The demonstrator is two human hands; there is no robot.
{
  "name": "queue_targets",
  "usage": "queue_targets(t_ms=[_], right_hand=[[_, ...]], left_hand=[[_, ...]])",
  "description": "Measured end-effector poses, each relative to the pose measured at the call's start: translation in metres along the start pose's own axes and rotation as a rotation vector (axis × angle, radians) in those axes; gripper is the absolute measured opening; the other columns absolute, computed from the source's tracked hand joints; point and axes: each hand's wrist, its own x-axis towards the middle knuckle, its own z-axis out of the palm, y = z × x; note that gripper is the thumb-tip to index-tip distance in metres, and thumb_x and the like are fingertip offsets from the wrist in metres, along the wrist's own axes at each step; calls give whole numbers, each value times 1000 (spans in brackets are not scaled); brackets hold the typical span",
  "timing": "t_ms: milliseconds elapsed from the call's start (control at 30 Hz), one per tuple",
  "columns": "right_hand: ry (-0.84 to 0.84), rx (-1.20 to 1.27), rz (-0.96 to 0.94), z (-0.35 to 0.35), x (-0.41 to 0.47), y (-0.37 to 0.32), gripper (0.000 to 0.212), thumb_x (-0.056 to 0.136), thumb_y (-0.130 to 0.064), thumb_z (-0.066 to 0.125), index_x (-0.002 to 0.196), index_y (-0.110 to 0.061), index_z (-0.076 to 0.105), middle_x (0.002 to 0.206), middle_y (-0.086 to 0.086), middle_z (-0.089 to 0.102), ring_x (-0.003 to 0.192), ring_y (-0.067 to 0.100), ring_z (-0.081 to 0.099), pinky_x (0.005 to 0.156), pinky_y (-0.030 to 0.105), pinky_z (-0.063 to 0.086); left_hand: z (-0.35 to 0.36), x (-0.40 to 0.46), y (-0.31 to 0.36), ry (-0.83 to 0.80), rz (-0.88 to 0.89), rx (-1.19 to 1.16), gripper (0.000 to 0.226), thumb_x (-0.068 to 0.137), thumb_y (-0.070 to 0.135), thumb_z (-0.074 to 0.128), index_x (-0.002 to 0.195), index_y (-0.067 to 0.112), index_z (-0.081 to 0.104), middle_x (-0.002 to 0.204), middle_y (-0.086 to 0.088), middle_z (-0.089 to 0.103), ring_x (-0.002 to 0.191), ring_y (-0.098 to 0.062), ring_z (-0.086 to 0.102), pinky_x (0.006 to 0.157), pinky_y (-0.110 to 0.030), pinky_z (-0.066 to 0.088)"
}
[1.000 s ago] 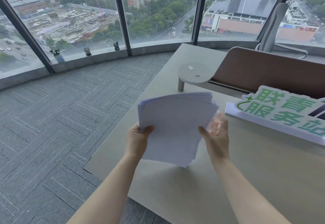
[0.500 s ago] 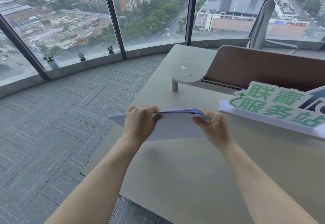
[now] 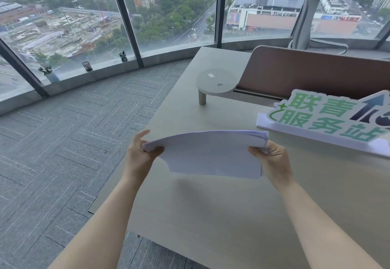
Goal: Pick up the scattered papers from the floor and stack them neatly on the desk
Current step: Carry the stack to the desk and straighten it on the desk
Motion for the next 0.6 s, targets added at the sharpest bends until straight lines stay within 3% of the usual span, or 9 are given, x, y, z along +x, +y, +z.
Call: queue_targets(t_ms=[133, 267, 367, 500, 600], right_hand=[[40, 24, -43, -7, -8, -2, 34, 83, 2, 70, 77, -30, 79, 83, -1, 69, 78, 12, 57, 76, 30, 46], [89, 37, 46, -11, -24, 20, 8, 79, -18, 78, 85, -21, 76, 71, -20, 72, 67, -2, 62, 66, 15, 49], [131, -15, 118, -11, -34, 47, 29, 81, -3, 75, 108, -11, 69, 86, -12, 76, 79, 2, 68, 75, 22, 51], [229, -74, 30, -7, -27, 39, 41, 84, 0, 70, 112, -29, 61, 109, -7, 66, 97, -3, 62, 83, 9, 45], [309, -79, -54, -3, -21, 32, 54, 86, 1, 65, 126, -32, 51, 128, -6, 57, 117, -4, 53, 100, 18, 40]], left_hand=[[17, -11, 4, -25, -14, -307, 19, 75, 0, 74, 83, 16, 70, 63, 17, 70, 63, 1, 61, 62, -10, 45], [36, -17, -6, -50, -50, -476, 23, 72, 5, 74, 93, 13, 68, 76, 12, 72, 70, -1, 63, 66, -12, 48], [49, -26, -27, -82, -162, -426, 25, 68, 12, 75, 91, 18, 67, 82, 7, 71, 74, -4, 64, 65, -12, 49], [63, -25, -30, -39, -168, -384, 21, 80, 0, 71, 87, 19, 66, 84, 3, 69, 71, -3, 63, 63, -11, 48], [70, -23, -26, -20, -133, -382, 17, 83, 3, 68, 89, 19, 67, 86, 2, 69, 77, -9, 62, 65, -12, 48]])
